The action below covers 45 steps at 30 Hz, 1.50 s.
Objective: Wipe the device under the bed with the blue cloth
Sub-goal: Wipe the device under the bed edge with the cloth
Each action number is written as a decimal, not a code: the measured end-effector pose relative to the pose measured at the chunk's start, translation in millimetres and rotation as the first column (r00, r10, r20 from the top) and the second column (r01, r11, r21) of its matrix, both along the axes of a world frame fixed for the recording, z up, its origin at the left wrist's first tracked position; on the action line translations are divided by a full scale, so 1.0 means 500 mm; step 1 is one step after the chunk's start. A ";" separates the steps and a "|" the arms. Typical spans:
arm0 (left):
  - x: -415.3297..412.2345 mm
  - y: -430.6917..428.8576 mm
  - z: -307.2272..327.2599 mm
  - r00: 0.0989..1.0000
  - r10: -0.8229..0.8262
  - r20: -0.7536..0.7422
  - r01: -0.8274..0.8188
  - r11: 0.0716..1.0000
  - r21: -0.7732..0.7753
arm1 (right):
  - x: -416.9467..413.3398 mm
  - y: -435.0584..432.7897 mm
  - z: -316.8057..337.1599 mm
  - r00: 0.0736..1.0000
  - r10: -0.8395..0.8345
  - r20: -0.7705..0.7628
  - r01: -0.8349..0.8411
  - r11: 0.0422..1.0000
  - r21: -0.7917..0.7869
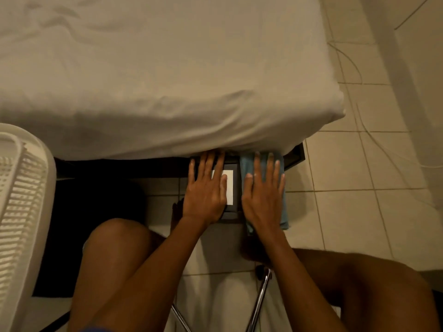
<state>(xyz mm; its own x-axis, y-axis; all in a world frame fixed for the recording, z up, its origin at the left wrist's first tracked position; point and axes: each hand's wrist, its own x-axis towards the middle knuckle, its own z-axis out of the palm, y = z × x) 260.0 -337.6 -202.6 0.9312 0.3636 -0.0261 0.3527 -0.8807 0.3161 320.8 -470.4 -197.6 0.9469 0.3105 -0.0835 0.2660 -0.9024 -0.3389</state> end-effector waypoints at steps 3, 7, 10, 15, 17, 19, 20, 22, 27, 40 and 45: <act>0.002 0.007 0.000 1.000 -0.005 0.011 0.005 1.000 -0.002 | -0.067 -0.005 0.004 0.999 -0.043 0.006 0.043 0.999 0.004; 0.001 0.003 -0.001 1.000 -0.008 0.025 0.008 1.000 -0.013 | -0.068 0.010 0.002 0.999 0.033 0.000 -0.033 0.999 0.003; 0.003 0.001 0.000 1.000 -0.004 0.026 0.004 1.000 -0.011 | 0.012 0.006 0.006 0.999 0.032 -0.032 -0.032 0.999 0.002; -0.018 -0.007 0.002 1.000 -0.018 0.020 0.018 1.000 0.000 | -0.040 -0.013 0.003 1.000 -0.015 0.012 0.015 1.000 0.002; -0.019 -0.015 0.000 1.000 0.015 0.022 -0.015 1.000 0.005 | -0.022 -0.014 0.000 1.000 0.007 0.003 -0.007 1.000 -0.012; -0.020 -0.019 -0.002 0.999 0.030 0.011 -0.030 1.000 0.008 | -0.007 -0.014 0.000 1.000 0.023 -0.008 -0.024 0.999 -0.024; -0.020 -0.020 -0.002 1.000 0.027 0.010 -0.027 1.000 0.009 | -0.005 -0.014 0.000 0.999 0.032 -0.011 -0.032 0.999 -0.024; -0.024 -0.020 -0.002 1.000 0.024 0.008 -0.024 1.000 -0.005 | -0.011 -0.014 0.000 0.999 0.044 -0.022 -0.044 0.999 -0.018; -0.048 -0.027 0.003 1.000 -0.004 -0.004 0.004 1.000 -0.019 | -0.043 -0.032 0.001 1.000 0.020 -0.004 -0.020 1.000 -0.003; -0.042 -0.024 0.003 1.000 -0.012 -0.014 0.011 1.000 -0.023 | -0.036 -0.041 -0.009 0.999 0.051 -0.005 -0.051 0.999 -0.006; -0.048 -0.027 0.001 0.999 -0.035 -0.005 0.035 0.999 -0.031 | -0.068 -0.049 -0.007 0.999 0.041 0.012 -0.041 0.999 0.004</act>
<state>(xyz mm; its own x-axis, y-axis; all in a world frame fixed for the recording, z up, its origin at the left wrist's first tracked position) 236.2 -351.0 -201.9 0.9431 0.3299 -0.0420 0.3238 -0.8822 0.3420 286.8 -494.8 -200.8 0.9344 0.3490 -0.0714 0.3063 -0.8894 -0.3393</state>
